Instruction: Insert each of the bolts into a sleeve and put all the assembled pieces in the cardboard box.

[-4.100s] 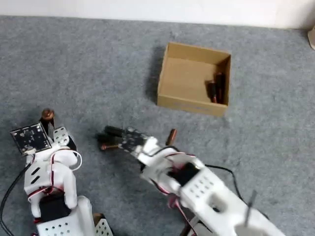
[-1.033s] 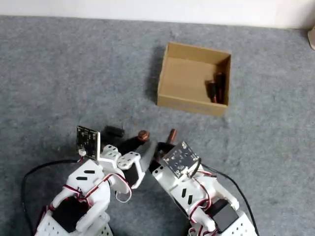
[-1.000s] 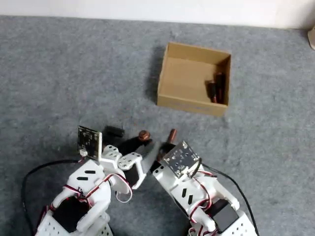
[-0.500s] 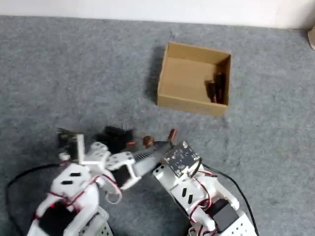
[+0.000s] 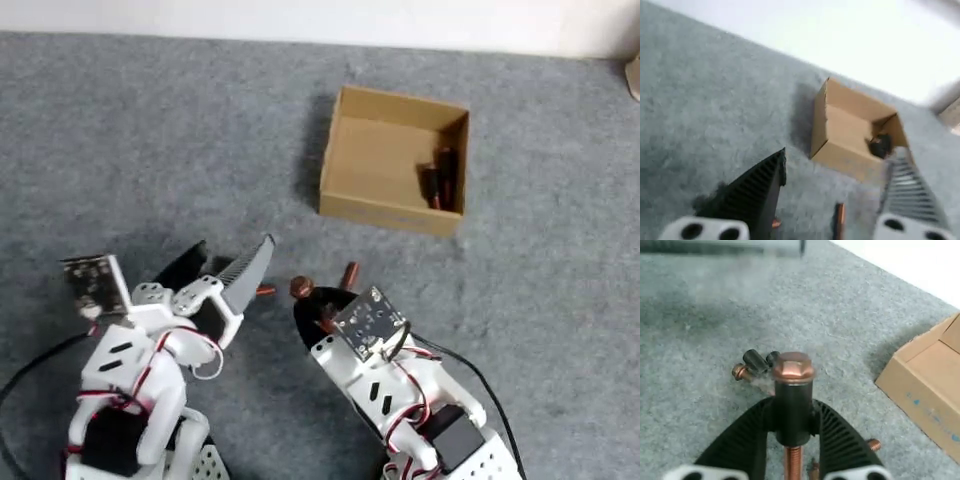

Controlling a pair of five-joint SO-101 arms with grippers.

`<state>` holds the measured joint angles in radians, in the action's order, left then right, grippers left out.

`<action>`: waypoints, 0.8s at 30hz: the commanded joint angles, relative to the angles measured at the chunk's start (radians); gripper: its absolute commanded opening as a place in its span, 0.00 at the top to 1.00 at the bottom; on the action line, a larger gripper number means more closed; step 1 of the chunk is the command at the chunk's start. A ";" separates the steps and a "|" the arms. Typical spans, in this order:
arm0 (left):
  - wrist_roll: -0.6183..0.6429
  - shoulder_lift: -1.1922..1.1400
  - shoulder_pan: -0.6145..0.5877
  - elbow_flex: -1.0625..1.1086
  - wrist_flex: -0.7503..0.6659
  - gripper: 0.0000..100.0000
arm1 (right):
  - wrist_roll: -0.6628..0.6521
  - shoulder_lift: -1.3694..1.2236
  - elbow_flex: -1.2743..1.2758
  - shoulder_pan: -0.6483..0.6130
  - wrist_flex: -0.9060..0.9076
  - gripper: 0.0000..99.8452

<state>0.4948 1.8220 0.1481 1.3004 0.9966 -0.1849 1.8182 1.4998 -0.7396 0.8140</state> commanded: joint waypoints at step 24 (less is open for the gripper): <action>-0.578 0.001 -0.094 0.197 -0.176 0.99 | -0.020 -0.200 -0.120 0.302 -0.105 1.00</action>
<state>-0.0775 1.8205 0.0637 1.5029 0.8324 -0.1864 1.7154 1.5152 -0.4542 0.7127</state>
